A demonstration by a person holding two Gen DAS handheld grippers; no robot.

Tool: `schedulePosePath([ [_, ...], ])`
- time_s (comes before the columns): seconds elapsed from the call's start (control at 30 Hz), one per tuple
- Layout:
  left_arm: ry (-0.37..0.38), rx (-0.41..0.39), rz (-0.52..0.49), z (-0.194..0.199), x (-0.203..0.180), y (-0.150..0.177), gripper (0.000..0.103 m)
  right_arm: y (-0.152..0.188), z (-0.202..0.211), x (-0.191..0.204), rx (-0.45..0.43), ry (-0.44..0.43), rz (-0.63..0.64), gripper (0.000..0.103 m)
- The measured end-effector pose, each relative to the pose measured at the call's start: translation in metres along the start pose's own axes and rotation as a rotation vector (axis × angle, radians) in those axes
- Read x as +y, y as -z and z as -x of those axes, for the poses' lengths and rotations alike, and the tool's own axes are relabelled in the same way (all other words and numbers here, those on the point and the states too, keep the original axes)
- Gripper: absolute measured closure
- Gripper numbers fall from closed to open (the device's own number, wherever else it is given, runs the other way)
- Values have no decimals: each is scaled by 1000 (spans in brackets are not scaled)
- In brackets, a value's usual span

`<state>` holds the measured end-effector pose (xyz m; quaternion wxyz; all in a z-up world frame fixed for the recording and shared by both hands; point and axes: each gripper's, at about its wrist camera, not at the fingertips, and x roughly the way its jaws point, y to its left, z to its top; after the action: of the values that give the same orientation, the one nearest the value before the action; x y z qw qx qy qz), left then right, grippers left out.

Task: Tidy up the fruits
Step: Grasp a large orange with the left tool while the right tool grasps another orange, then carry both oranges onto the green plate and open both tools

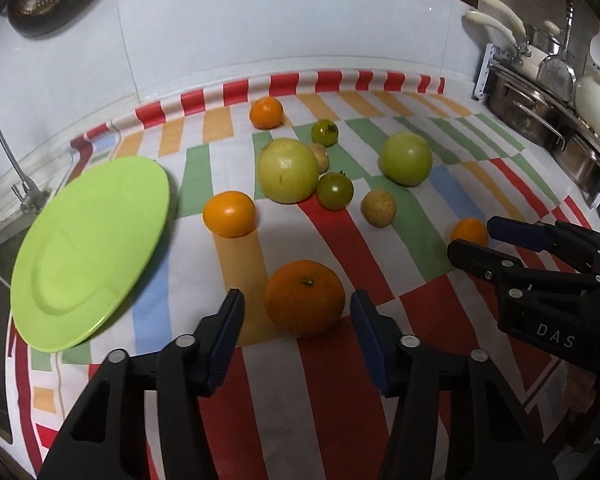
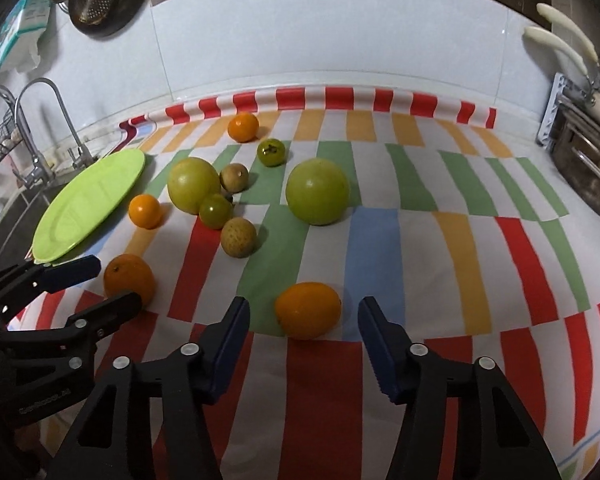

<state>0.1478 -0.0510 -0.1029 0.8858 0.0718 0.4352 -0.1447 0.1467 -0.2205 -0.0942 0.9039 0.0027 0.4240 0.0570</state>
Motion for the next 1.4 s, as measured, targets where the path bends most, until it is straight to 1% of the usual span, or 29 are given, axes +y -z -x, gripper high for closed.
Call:
schedulePosePath([
  [0.07,9,6,-1,-3,0,-1,55,0,-5,-1,10,-9,-3,50],
  [0.13,13,10,-8,-6,-2,-2,60,0,-8,-2,17,-14,-5,55],
  [0.17,14,12,-12,-7,-2,-2,60,0,-10,-2,22,-19,-7,56],
  [0.23,13,8,-14,-8,-2,-4,60,0,-12,-3,23,-19,-8,64],
  [0.27,14,7,-14,-8,-2,-4,60,1,-13,-4,23,-14,-7,65],
  [0.43,18,3,-8,-6,-1,-5,61,2,-13,-3,19,-16,-5,66],
  [0.6,11,-24,-1,5,2,-7,61,3,-3,4,4,-27,2,66],
  [0.9,15,-97,20,42,12,-12,61,-3,27,23,-60,-48,20,66],
  [1.03,-9,-132,24,60,22,-16,61,-8,42,38,-110,-63,42,66],
  [1.13,-11,-158,40,72,33,-19,61,-14,48,48,-142,-76,52,66],
  [1.4,-55,-200,51,89,65,-22,61,-29,53,81,-196,-110,80,66],
])
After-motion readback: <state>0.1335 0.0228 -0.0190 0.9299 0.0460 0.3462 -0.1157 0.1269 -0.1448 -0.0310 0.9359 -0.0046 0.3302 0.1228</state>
